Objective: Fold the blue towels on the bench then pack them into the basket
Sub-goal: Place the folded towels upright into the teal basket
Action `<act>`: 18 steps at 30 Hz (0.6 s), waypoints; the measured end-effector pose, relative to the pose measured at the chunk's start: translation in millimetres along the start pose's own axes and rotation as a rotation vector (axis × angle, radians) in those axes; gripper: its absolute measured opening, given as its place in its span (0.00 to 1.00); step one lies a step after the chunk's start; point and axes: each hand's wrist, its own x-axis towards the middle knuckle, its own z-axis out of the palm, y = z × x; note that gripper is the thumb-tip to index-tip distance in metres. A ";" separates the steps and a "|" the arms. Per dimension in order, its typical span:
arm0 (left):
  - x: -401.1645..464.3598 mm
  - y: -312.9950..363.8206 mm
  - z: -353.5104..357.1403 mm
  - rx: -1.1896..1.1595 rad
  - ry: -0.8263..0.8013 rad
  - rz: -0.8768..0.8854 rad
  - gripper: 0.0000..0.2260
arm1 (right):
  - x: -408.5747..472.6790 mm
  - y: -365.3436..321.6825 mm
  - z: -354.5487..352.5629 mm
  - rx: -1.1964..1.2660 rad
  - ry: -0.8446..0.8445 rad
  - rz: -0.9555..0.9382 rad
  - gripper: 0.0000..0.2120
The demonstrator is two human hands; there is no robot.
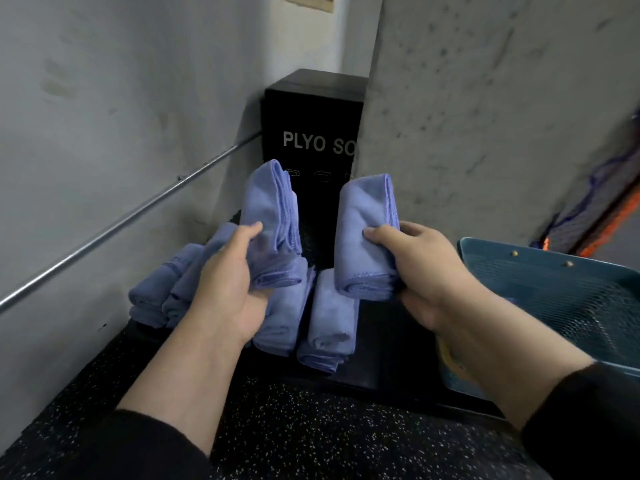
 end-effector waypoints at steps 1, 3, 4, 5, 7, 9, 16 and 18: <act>-1.0 -4.1 8.8 -0.018 -0.078 -0.037 0.14 | -5.5 -12.2 -20.1 -0.017 0.018 -0.051 0.07; -4.0 -14.5 24.8 -0.025 -0.191 -0.093 0.13 | -11.5 -34.7 -64.5 -0.070 0.076 -0.138 0.07; -4.6 -23.2 35.8 -0.006 -0.213 -0.121 0.10 | -13.9 -45.3 -92.3 -0.095 0.118 -0.165 0.07; -6.0 -26.8 40.6 0.025 -0.212 -0.128 0.08 | -12.2 -51.8 -112.1 -0.111 0.144 -0.165 0.07; -12.0 -42.8 62.3 0.111 -0.214 -0.147 0.15 | -12.2 -60.9 -159.7 -0.161 0.205 -0.122 0.07; -18.7 -59.9 84.9 0.174 -0.201 -0.134 0.15 | -8.6 -57.6 -204.0 -0.235 0.246 -0.050 0.08; -29.3 -110.6 154.2 0.269 -0.255 -0.060 0.13 | 12.9 -12.9 -294.9 -0.399 0.266 0.206 0.15; -28.1 -123.0 164.7 0.301 -0.263 -0.037 0.14 | 23.6 -2.7 -300.5 -0.456 0.227 0.238 0.14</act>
